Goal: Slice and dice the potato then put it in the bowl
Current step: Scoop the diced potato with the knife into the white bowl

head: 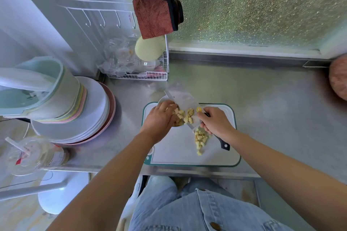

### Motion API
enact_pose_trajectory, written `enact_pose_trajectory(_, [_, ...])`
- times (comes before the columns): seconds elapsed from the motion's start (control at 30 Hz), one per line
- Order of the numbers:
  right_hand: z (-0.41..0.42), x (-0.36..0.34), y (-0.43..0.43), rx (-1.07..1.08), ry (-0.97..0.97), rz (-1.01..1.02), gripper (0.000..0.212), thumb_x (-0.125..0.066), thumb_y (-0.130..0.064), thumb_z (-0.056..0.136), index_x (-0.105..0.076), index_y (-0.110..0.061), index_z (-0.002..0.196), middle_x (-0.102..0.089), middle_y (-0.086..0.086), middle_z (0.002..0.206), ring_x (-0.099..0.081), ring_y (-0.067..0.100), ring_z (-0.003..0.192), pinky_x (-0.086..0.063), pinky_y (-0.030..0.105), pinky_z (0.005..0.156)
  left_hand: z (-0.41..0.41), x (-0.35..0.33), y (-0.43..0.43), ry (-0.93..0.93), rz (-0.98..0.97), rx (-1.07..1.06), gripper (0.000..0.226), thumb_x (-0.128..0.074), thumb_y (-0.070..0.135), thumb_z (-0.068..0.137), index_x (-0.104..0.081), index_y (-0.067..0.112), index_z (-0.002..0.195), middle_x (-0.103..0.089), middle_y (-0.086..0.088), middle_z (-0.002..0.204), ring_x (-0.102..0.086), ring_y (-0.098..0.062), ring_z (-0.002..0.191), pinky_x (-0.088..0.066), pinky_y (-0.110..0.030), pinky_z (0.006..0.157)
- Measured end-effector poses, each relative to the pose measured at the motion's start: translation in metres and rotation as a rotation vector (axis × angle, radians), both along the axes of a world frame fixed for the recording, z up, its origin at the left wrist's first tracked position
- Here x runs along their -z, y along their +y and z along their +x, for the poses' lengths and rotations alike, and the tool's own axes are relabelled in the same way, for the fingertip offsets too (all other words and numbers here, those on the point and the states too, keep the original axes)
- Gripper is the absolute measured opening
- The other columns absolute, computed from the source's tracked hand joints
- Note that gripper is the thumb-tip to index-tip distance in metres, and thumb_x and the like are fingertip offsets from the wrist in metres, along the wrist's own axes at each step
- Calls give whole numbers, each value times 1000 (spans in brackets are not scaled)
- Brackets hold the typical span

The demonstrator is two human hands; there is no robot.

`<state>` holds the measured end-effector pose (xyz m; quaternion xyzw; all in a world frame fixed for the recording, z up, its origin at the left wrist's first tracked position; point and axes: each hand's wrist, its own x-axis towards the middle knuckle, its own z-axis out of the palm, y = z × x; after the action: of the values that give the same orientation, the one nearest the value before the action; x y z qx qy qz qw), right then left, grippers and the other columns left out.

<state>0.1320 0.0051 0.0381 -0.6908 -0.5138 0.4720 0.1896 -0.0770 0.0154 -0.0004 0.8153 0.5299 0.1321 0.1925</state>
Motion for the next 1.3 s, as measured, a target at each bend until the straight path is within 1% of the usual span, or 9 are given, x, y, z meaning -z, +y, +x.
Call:
enact_pose_trajectory(0.1, [-3, -2, 4, 28, 16, 42, 29, -50, -21, 93, -46, -9, 67, -58, 6, 58, -43, 14, 40, -36, 22, 39, 6, -6, 5, -6, 19, -17, 37, -45, 22, 99, -50, 9, 134, -47, -8, 139, -44, -28, 127, -35, -38, 106])
enact_pose_trajectory(0.23, [-9, -3, 10, 63, 58, 35, 28, -51, -19, 92, -49, -8, 67, -58, 9, 59, -42, 14, 38, -35, 23, 39, 21, -10, 7, 13, -24, 84, 50, -35, 27, 104, -28, 11, 151, -23, -1, 158, -22, -20, 144, -21, -33, 118])
enact_pose_trajectory(0.47, [-2, 0, 8, 126, 95, 23, 26, -50, -18, 93, -52, -5, 70, -58, 8, 57, -41, 17, 40, -34, 25, 41, -5, 5, -7, 58, -25, 44, 44, -37, 27, 102, -41, 11, 143, -38, -7, 149, -43, -29, 131, -38, -40, 105])
enact_pose_trajectory(0.67, [-10, -2, 9, 121, 89, 18, 30, -50, -19, 93, -52, -1, 70, -59, 10, 60, -40, 13, 35, -34, 21, 38, 13, -5, -3, 51, -29, 176, 53, -34, 27, 103, -21, 13, 152, -19, -2, 160, -18, -19, 146, -18, -37, 120])
enact_pose_trajectory(0.87, [-5, -2, 8, 117, 74, 34, 29, -49, -19, 94, -51, -7, 68, -58, 8, 59, -41, 11, 35, -34, 21, 38, -5, 2, -8, 54, -5, 13, 41, -41, 24, 101, -44, 12, 141, -41, -7, 148, -43, -28, 131, -34, -40, 109])
enact_pose_trajectory(0.93, [-7, -1, 7, 97, 60, 43, 30, -48, -19, 95, -52, -5, 69, -59, 8, 59, -41, 11, 34, -35, 21, 38, 4, -5, -6, 32, 23, 47, 45, -41, 23, 101, -39, 12, 145, -36, -6, 151, -37, -26, 136, -31, -40, 112])
enact_pose_trajectory(1.07, [-17, -2, 7, 87, 90, 48, 39, -43, -23, 97, -54, -9, 62, -59, 9, 55, -42, 13, 34, -35, 24, 41, 33, -16, -3, 20, 11, 220, 50, -34, 24, 104, -25, 15, 152, -21, -1, 159, -15, -17, 147, -11, -33, 121])
enact_pose_trajectory(1.2, [-14, -4, 9, 229, 194, -24, 30, -44, -19, 95, -45, -8, 67, -58, 14, 62, -38, 16, 37, -31, 24, 39, 20, -5, -6, 77, 6, 265, 49, -36, 20, 103, -30, 9, 150, -26, -4, 157, -23, -22, 145, -23, -38, 119])
enact_pose_trajectory(1.3, [-9, -5, 8, 248, 195, -35, 29, -44, -19, 95, -40, -9, 68, -56, 15, 63, -37, 15, 38, -30, 21, 37, 0, 4, -10, 160, -12, 245, 55, -23, 31, 99, -35, 9, 148, -31, -7, 155, -30, -26, 142, -30, -43, 115])
